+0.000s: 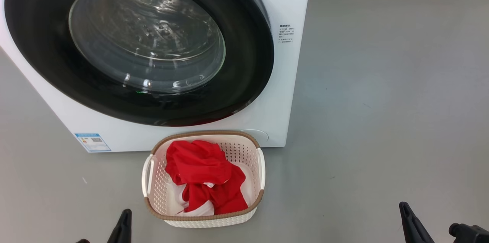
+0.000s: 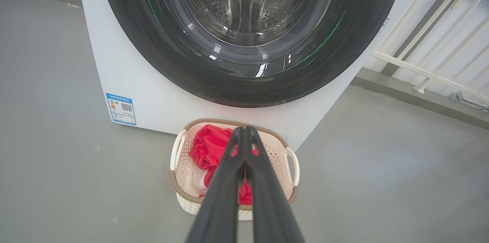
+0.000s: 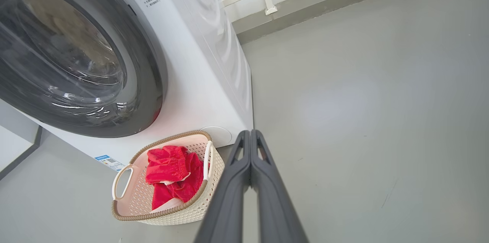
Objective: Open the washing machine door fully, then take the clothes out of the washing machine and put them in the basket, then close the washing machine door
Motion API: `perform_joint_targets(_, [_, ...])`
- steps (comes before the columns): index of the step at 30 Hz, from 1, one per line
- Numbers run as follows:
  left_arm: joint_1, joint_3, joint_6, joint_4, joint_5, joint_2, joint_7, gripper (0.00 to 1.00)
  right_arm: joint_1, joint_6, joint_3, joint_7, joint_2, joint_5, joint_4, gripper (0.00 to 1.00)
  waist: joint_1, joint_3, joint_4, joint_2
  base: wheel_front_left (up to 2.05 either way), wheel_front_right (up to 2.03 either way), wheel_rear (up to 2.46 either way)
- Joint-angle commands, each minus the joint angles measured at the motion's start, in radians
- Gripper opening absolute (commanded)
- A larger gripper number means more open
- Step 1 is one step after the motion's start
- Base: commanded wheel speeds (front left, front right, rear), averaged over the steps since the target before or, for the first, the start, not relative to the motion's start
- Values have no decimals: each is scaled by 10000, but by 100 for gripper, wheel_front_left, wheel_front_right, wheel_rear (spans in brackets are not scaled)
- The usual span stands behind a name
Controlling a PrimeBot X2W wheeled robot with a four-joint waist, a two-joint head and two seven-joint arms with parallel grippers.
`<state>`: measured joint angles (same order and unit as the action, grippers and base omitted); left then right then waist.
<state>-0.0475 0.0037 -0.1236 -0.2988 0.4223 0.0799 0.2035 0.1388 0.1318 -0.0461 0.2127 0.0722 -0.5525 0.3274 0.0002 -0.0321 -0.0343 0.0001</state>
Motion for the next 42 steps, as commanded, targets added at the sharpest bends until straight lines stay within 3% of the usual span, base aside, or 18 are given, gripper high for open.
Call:
perform_joint_targets(1, [208,149,-9,240,287,82,-40,0,-302,-1,-45,-44,87,-225,-255,0,-1,3,4,-1,0,0,0])
perform_joint_targets(42, [716,510,-32,352,4640,-60,-1218,0,-1118,-5,-278,-1250,-21,-4118,-468,0,-2,111,132,-1,0,0,0])
